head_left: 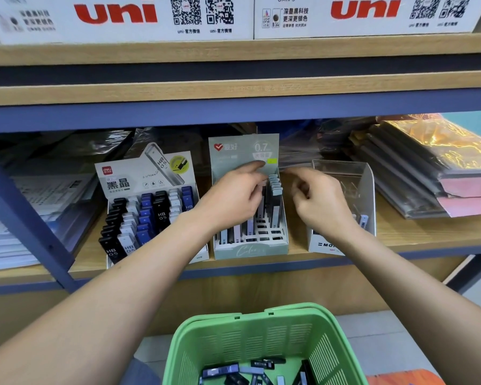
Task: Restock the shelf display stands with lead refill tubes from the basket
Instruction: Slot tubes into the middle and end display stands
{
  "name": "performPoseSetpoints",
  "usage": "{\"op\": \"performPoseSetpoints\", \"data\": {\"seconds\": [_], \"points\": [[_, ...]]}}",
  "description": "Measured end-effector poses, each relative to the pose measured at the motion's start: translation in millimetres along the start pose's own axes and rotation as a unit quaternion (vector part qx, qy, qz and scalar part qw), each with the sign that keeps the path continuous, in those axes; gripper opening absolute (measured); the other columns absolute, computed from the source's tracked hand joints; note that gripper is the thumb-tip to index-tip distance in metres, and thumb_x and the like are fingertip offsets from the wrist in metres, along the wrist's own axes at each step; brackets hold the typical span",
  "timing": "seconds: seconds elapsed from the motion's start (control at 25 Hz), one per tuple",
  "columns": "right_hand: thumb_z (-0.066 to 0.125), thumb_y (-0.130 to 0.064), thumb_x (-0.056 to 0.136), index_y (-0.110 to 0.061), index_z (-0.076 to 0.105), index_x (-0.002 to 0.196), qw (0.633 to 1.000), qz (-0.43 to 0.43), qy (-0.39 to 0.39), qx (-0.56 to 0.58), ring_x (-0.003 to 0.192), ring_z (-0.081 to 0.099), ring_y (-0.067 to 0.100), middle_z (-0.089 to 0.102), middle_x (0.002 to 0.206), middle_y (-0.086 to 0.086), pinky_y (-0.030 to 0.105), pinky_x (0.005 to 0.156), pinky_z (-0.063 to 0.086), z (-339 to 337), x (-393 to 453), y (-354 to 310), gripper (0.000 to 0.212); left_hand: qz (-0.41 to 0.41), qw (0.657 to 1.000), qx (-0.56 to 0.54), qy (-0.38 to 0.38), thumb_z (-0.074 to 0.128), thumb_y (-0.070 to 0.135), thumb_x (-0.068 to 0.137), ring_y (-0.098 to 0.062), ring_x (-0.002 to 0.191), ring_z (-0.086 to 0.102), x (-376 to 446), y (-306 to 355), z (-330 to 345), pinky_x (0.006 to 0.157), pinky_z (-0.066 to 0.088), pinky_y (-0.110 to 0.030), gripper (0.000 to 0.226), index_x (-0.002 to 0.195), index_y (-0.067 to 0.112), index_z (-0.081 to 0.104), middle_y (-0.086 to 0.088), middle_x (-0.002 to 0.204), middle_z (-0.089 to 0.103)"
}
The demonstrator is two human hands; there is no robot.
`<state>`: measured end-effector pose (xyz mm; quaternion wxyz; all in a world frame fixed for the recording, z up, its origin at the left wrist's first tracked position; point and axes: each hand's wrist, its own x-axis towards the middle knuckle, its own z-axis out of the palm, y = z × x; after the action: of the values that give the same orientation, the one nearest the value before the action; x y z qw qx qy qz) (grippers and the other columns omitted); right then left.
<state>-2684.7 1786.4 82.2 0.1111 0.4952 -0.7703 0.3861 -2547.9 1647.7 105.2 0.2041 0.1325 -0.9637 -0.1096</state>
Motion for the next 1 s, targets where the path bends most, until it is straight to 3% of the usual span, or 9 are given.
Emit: {"op": "performPoseSetpoints", "data": {"seconds": [0.12, 0.2, 0.32, 0.48, 0.56, 0.68, 0.84, 0.92, 1.0], "points": [[0.058, -0.002, 0.087, -0.017, 0.074, 0.102, 0.999, 0.027, -0.005, 0.032, 0.084, 0.058, 0.011, 0.067, 0.093, -0.009, 0.028, 0.076, 0.047, 1, -22, -11, 0.026, 0.04, 0.994, 0.022, 0.098, 0.05, 0.009, 0.093, -0.021, 0.11, 0.059, -12, 6, -8, 0.092, 0.052, -0.042, 0.029, 0.116, 0.009, 0.067, -0.003, 0.119, 0.063], [0.06, -0.003, 0.085, -0.018, 0.073, 0.094, 0.997, 0.035, -0.058, 0.039, 0.085, 0.062, 0.015, 0.07, 0.092, -0.005, 0.031, 0.076, 0.049, 10, -48, -20, 0.022, 0.073, 0.993, 0.039, 0.084, 0.051, 0.007, 0.091, -0.023, 0.095, 0.06, -34, 16, -7, 0.08, 0.053, -0.042, 0.023, 0.109, 0.009, 0.065, -0.004, 0.104, 0.062], [0.055, -0.01, 0.083, -0.023, 0.069, 0.09, 0.972, 0.092, -0.215, -0.024, 0.089, 0.065, 0.027, 0.072, 0.093, 0.003, 0.035, 0.072, 0.05, 36, -96, -16, 0.021, 0.063, 0.99, 0.096, -0.077, 0.047, 0.013, 0.093, -0.026, 0.094, 0.062, -84, 29, 19, 0.076, 0.047, -0.037, 0.021, 0.111, 0.013, 0.058, -0.004, 0.108, 0.06], [0.053, -0.007, 0.085, -0.022, 0.071, 0.102, 0.868, 0.129, -0.462, -0.125, 0.096, 0.067, 0.027, 0.072, 0.108, 0.007, 0.03, 0.078, 0.051, 78, -166, 8, 0.029, 0.026, 0.93, 0.153, -0.333, 0.049, 0.01, 0.091, -0.032, 0.09, 0.064, -155, 16, 80, 0.067, 0.044, -0.036, 0.016, 0.105, 0.013, 0.055, -0.009, 0.104, 0.064], [0.051, 0.0, 0.089, -0.014, 0.067, 0.115, 0.823, 0.146, -0.531, -0.142, 0.097, 0.064, 0.023, 0.068, 0.114, 0.007, 0.031, 0.082, 0.052, 97, -201, 22, 0.033, -0.038, 0.901, 0.124, -0.414, 0.047, 0.002, 0.09, -0.029, 0.084, 0.064, -183, 4, 119, 0.063, 0.048, -0.036, 0.022, 0.108, 0.01, 0.056, -0.01, 0.098, 0.064], [0.05, 0.003, 0.088, -0.008, 0.061, 0.126, 0.797, 0.193, -0.552, -0.151, 0.109, 0.064, 0.026, 0.064, 0.126, 0.012, 0.036, 0.096, 0.055, 123, -243, 44, 0.041, -0.126, 0.858, 0.081, -0.491, 0.048, -0.002, 0.092, -0.022, 0.087, 0.064, -219, -6, 172, 0.072, 0.057, -0.035, 0.029, 0.117, 0.008, 0.058, -0.009, 0.1, 0.061], [0.05, -0.003, 0.093, -0.002, 0.048, 0.135, 0.767, 0.243, -0.571, -0.159, 0.123, 0.056, 0.03, 0.055, 0.136, 0.018, 0.039, 0.105, 0.049, 153, -276, 69, 0.042, -0.223, 0.836, 0.033, -0.501, 0.048, -0.009, 0.09, -0.016, 0.088, 0.065, -251, -20, 229, 0.075, 0.058, -0.025, 0.048, 0.135, 0.008, 0.049, -0.013, 0.125, 0.056], [0.053, -0.014, 0.096, -0.001, 0.039, 0.14, 0.762, 0.275, -0.559, -0.176, 0.127, 0.05, 0.035, 0.046, 0.142, 0.024, 0.042, 0.108, 0.046, 167, -291, 83, 0.048, -0.258, 0.833, 0.028, -0.488, 0.05, -0.01, 0.089, -0.021, 0.105, 0.062, -262, -25, 255, 0.092, 0.055, -0.029, 0.059, 0.144, 0.009, 0.041, -0.014, 0.135, 0.05], [0.055, -0.025, 0.097, -0.002, 0.029, 0.147, 0.763, 0.301, -0.537, -0.196, 0.135, 0.041, 0.041, 0.032, 0.15, 0.029, 0.046, 0.113, 0.04, 179, -302, 93, 0.06, -0.278, 0.837, 0.045, -0.468, 0.056, -0.004, 0.089, -0.029, 0.131, 0.047, -270, -30, 278, 0.113, 0.041, -0.038, 0.066, 0.15, 0.008, 0.033, -0.015, 0.144, 0.043]]}}
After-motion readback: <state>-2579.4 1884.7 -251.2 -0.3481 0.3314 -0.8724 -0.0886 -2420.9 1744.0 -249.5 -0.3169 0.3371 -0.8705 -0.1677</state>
